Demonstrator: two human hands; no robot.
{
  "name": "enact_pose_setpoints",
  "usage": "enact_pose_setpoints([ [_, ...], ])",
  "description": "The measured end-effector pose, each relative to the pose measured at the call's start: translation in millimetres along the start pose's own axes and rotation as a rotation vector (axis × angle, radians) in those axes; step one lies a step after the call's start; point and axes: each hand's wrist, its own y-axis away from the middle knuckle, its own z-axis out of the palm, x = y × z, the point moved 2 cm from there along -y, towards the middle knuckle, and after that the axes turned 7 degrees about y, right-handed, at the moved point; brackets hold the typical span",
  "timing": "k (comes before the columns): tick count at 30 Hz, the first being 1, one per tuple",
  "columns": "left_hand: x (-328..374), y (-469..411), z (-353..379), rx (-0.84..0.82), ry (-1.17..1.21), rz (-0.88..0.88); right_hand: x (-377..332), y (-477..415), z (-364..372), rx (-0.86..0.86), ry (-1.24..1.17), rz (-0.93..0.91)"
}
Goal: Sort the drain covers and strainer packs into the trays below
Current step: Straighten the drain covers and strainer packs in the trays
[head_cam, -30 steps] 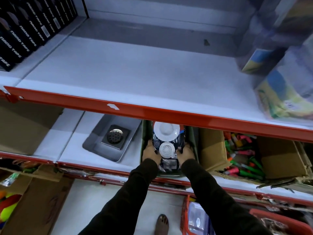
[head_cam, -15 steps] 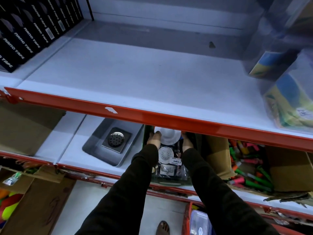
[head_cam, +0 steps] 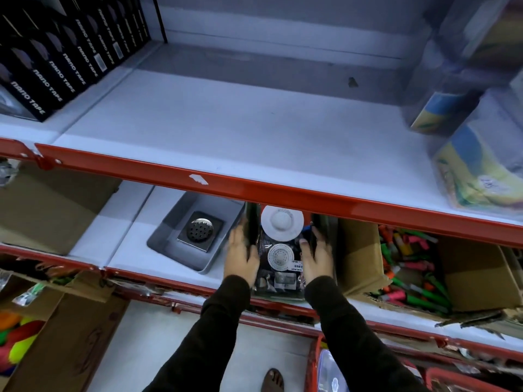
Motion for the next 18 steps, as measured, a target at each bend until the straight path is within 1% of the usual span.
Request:
enact_pose_setpoints([
  [2,-8,1,-26,0.041,-0.306,0.096,-1,20,4,-0.001,0.266,-0.088],
  [3,-14,0,-41,0.051,-0.503,0.110,-1,31,8,-0.012,0.405,-0.142],
  [4,-22,-1,-56,0.038,-0.716,0.089,-3,45,13,-0.038,0.540,-0.211],
  [5,-30,-1,-69,-0.003,-0.908,0.024,-5,59,18,-0.080,0.652,-0.275],
  [6,-37,-1,-82,-0.058,-1.060,-0.062,-8,71,25,-0.121,0.750,-0.328],
  [7,-45,0,-93,-0.123,-1.162,-0.131,-10,85,34,-0.161,0.838,-0.358],
  [8,-50,1,-100,-0.188,-1.223,-0.160,-10,95,43,-0.196,0.913,-0.375],
  [11,-55,8,-108,-0.343,-1.293,-0.056,-7,120,66,-0.238,1.004,-0.361],
  [16,-50,34,-99,-0.457,-1.234,0.080,-7,139,82,-0.259,1.006,-0.301],
  [18,-47,48,-95,-0.466,-1.199,0.135,-11,146,86,-0.261,0.997,-0.284],
])
